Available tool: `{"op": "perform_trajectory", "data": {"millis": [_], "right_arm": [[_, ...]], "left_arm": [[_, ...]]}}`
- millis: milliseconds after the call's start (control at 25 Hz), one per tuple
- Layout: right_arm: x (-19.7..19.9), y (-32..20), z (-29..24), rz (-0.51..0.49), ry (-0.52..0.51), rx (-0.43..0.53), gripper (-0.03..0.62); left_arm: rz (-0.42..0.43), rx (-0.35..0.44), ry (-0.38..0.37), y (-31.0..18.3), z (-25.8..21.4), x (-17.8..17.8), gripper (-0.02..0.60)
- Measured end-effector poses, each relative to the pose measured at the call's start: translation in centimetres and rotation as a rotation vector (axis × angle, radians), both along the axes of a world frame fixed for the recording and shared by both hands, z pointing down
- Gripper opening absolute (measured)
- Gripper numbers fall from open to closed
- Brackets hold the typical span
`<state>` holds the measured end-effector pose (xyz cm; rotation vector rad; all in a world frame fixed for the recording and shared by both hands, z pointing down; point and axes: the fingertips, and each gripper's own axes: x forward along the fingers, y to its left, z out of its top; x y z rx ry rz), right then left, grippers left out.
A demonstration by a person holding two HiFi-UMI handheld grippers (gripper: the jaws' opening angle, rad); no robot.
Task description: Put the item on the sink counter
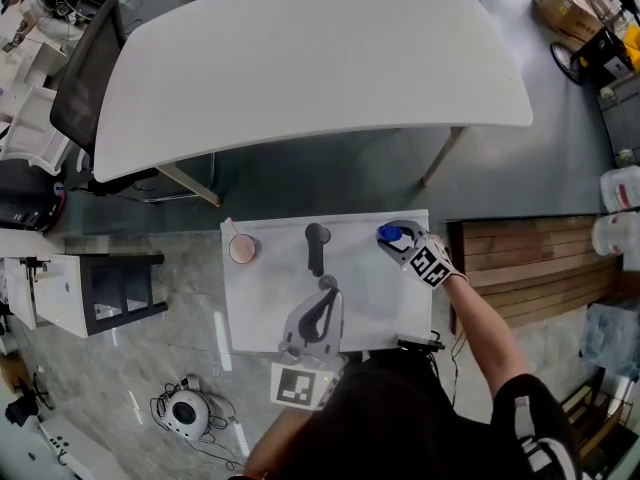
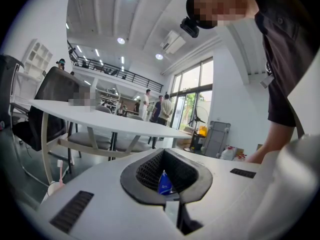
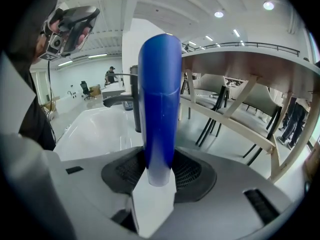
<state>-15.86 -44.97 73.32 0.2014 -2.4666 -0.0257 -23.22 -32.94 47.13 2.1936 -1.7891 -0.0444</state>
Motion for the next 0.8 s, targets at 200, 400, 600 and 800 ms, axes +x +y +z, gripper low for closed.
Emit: {"op": "perform_trajectory", "data": {"millis": [200, 400, 600, 800], "right_arm": [[0.2, 0.0, 0.7, -0.01, 0.009, -0.003, 0.163], [0.1, 0.0, 1.0, -0.013, -0.001, -0.003, 0.163], [0.2, 0.1, 1.1, -0.02, -0.017, 0.013, 0.163], [0.1, 0.1, 1.2, -0.02, -0.028, 0.015, 0.164]], "left_arm": [[-0.003, -0.009, 0.001, -0.1, 0.1, 0.0, 0.015], [-0.009, -0.013, 0.008, -0.1, 0.3, 0.0, 0.015], [-0.011, -0.018, 0.005, 0.1, 0.5, 0.0, 0.015], [-0.015, -0.011, 0.006, 0.3, 0.4, 0.0, 0.015]]}}
